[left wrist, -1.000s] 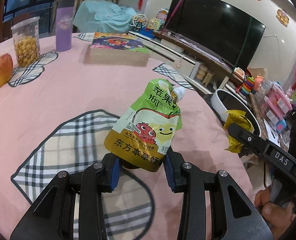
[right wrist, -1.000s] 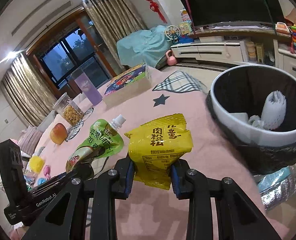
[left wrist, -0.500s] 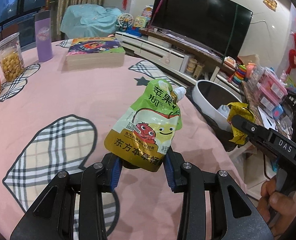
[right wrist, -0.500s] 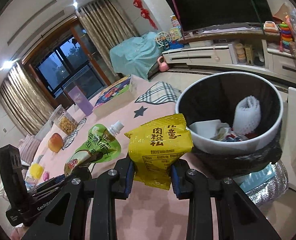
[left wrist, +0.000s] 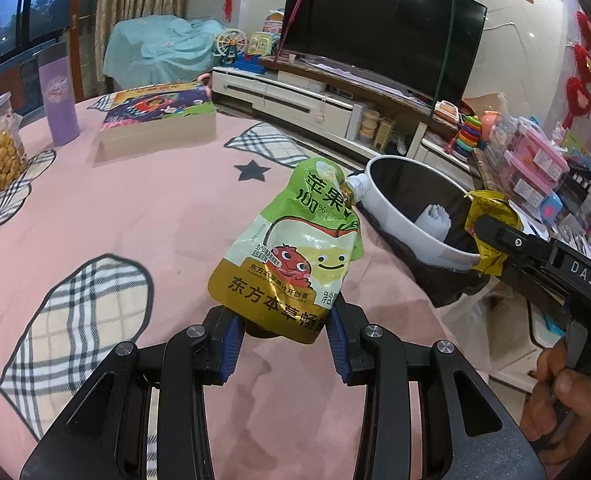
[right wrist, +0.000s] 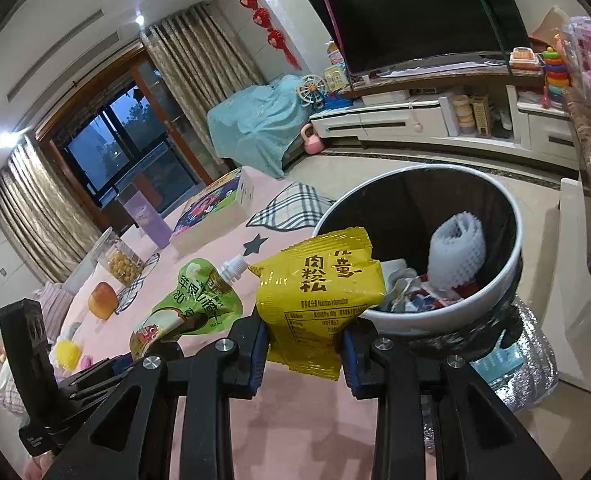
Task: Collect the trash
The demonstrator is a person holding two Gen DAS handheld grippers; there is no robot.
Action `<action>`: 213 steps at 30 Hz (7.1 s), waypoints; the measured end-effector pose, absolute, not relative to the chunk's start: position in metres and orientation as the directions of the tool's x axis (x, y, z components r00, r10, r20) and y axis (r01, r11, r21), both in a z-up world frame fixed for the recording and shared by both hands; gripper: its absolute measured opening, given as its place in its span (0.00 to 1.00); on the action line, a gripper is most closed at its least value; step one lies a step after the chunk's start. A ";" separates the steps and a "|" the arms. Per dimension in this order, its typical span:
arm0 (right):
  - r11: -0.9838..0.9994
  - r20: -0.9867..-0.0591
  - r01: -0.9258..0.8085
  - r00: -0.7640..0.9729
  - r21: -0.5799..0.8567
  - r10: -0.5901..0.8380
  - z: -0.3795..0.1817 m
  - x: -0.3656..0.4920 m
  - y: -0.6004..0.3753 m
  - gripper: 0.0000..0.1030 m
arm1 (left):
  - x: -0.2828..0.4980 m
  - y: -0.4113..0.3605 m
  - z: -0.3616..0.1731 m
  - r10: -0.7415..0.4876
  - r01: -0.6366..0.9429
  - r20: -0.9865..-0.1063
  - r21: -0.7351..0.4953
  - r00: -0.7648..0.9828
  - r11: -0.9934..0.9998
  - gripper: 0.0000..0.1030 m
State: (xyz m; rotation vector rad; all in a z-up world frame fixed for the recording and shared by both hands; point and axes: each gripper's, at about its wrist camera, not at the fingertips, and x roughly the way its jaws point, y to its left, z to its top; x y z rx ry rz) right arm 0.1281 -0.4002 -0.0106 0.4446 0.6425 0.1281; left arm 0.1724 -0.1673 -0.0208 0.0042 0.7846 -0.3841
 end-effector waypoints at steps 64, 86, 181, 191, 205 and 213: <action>0.905 -0.633 0.108 0.748 0.412 0.199 -0.011 0.174 -0.479 0.32 | 0.222 -0.301 -0.005 -0.400 0.508 -0.713 -0.071 0.576 0.859 0.34; 0.920 -0.674 0.116 0.716 0.374 0.184 -0.015 0.187 -0.479 0.33 | 0.229 -0.314 -0.010 -0.386 0.514 -0.735 -0.059 0.558 0.855 0.34; 0.963 -0.328 0.237 0.926 0.126 -0.185 0.019 0.003 -0.343 1.00 | 0.041 -0.128 0.011 -0.176 0.175 -0.375 -0.036 0.910 0.984 1.00; 0.963 -0.318 0.238 0.929 0.125 -0.188 0.021 0.000 -0.343 1.00 | 0.039 -0.129 0.012 -0.172 0.172 -0.367 -0.033 0.914 0.985 1.00; 0.964 -0.317 0.230 0.931 0.133 -0.178 0.021 0.000 -0.342 1.00 | 0.039 -0.126 0.011 -0.175 0.174 -0.367 -0.037 0.913 0.984 1.00; 0.965 -0.317 0.225 0.933 0.135 -0.173 0.022 -0.002 -0.340 1.00 | 0.040 -0.128 0.011 -0.175 0.174 -0.368 -0.036 0.913 0.984 1.00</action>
